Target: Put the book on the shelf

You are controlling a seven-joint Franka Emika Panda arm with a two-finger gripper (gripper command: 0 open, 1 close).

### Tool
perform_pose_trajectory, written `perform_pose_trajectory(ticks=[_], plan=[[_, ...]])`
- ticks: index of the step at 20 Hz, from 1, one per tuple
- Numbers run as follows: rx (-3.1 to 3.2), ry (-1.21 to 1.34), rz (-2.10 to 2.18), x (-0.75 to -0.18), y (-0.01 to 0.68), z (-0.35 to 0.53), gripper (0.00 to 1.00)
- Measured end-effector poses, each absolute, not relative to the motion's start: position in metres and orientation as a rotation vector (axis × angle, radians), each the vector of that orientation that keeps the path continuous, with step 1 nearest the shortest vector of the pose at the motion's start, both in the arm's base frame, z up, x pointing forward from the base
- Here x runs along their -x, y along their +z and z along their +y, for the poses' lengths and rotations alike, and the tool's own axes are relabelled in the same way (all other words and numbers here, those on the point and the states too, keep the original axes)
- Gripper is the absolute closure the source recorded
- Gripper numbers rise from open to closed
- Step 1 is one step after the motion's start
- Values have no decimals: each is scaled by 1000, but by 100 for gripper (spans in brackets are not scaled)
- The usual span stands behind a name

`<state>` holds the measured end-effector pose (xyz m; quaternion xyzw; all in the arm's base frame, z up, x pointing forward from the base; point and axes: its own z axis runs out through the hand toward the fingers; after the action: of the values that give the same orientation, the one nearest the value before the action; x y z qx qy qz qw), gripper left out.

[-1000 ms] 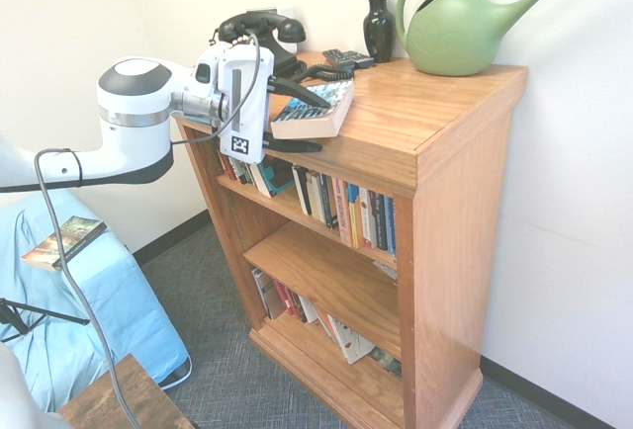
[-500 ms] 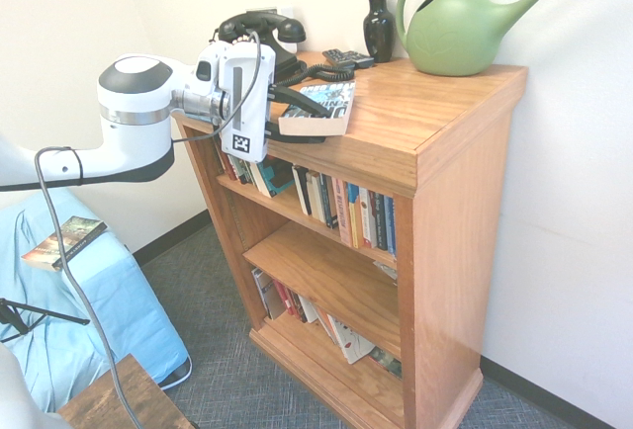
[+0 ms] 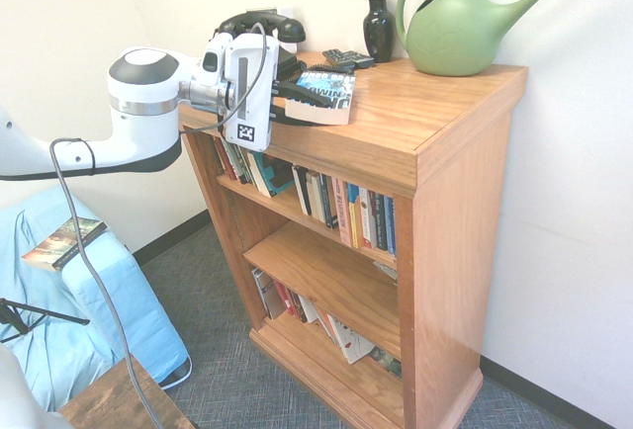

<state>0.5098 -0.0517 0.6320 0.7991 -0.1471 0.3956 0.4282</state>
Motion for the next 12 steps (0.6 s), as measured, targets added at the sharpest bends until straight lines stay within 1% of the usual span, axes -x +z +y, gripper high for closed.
perform_pose_trajectory(ticks=[3, 5, 9, 12], plan=[[-2043, 1009, -434, -500, 643, -49, 100], [-2068, 1028, -491, -483, 655, -47, 100], [-2118, 1060, -618, -425, 686, -40, 100], [-2207, 1036, -707, -378, 689, -27, 100]])
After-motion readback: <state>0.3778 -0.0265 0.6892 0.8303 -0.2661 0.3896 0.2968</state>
